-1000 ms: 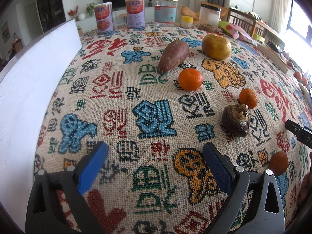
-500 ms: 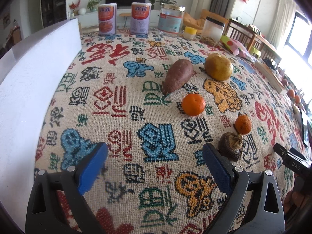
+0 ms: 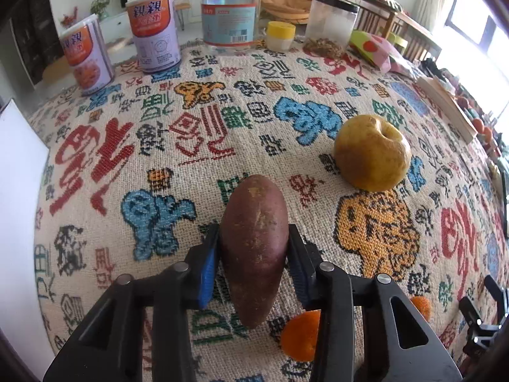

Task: Organize fruits
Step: 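Grasp the second sweet potato with the left tool while the right tool grasps a mandarin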

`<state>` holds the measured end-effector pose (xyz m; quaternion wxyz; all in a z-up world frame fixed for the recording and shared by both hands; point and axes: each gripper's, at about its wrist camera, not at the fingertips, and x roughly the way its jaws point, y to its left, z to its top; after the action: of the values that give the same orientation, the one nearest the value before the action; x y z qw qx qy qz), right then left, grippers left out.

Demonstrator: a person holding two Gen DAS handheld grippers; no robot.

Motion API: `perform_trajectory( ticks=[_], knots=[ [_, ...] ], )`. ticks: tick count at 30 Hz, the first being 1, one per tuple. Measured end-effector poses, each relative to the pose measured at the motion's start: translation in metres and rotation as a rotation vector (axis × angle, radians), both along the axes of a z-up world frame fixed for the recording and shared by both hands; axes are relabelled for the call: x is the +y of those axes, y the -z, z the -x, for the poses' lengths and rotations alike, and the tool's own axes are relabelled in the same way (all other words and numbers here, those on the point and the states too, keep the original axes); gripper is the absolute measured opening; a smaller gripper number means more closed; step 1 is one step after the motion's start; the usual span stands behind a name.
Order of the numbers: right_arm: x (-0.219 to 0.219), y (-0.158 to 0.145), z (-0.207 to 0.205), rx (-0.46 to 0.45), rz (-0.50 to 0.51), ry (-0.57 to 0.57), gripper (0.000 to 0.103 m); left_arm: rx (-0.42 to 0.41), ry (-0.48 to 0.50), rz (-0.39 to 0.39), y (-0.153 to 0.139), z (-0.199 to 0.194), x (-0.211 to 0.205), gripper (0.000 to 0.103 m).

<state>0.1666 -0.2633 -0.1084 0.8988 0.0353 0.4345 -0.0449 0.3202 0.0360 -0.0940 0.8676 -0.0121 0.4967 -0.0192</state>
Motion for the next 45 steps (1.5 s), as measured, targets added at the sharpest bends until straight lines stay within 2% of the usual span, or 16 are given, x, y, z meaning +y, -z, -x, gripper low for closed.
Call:
perform_trajectory(
  ticks=[5, 15, 16, 19, 22, 26, 28, 32, 33, 35, 36, 37, 38, 39, 40, 45],
  knots=[
    [0.000, 0.000, 0.000, 0.000, 0.000, 0.000, 0.103, -0.018, -0.111, 0.081, -0.010, 0.053, 0.029, 0.040],
    [0.000, 0.000, 0.000, 0.000, 0.000, 0.001, 0.103, 0.009, -0.099, 0.026, -0.001, 0.189, 0.020, 0.041],
    [0.000, 0.000, 0.000, 0.000, 0.000, 0.001, 0.103, -0.025, -0.094, -0.002, -0.001, 0.195, 0.015, 0.046],
    [0.000, 0.000, 0.000, 0.000, -0.001, 0.001, 0.103, -0.052, -0.111, -0.099, 0.006, 0.198, 0.006, 0.088],
    [-0.004, -0.004, 0.007, -0.030, -0.049, -0.009, 0.103, -0.063, -0.108, -0.058, 0.003, 0.198, 0.010, 0.087],
    [0.008, -0.014, 0.028, -0.050, -0.397, -0.272, 0.103, -0.091, -0.070, -0.041, -0.006, 0.203, 0.015, 0.085],
    [0.033, -0.021, 0.045, -0.042, -0.382, -0.403, 0.103, -0.093, -0.063, -0.025, -0.007, 0.204, 0.018, 0.085],
    [0.081, -0.030, 0.068, -0.055, -0.197, -0.551, 0.101, -0.076, -0.065, -0.006, -0.001, 0.205, 0.021, 0.071],
    [0.088, -0.027, 0.068, -0.038, -0.164, -0.568, 0.099, -0.075, -0.063, -0.004, -0.001, 0.204, 0.021, 0.070],
    [0.099, -0.018, 0.067, -0.001, -0.118, -0.596, 0.071, -0.084, -0.064, 0.004, -0.002, 0.203, 0.021, 0.067],
    [0.103, -0.015, 0.067, 0.012, -0.107, -0.613, 0.065, -0.092, -0.065, 0.010, -0.004, 0.203, 0.021, 0.067],
    [0.108, -0.012, 0.067, 0.022, -0.097, -0.629, 0.060, -0.101, -0.065, 0.018, -0.005, 0.202, 0.021, 0.061],
    [0.110, -0.011, 0.069, 0.020, -0.077, -0.637, 0.056, -0.105, -0.062, 0.032, -0.005, 0.201, 0.022, 0.042],
    [0.111, -0.011, 0.069, 0.014, -0.065, -0.633, 0.049, -0.098, -0.065, 0.046, -0.004, 0.200, 0.023, 0.041],
    [0.108, -0.011, 0.069, 0.010, -0.072, -0.620, 0.029, -0.101, -0.077, 0.062, -0.005, 0.200, 0.025, 0.041],
    [0.081, -0.017, 0.065, -0.003, -0.243, -0.585, 0.030, -0.111, -0.099, 0.164, -0.021, 0.220, 0.034, 0.041]
  ],
)
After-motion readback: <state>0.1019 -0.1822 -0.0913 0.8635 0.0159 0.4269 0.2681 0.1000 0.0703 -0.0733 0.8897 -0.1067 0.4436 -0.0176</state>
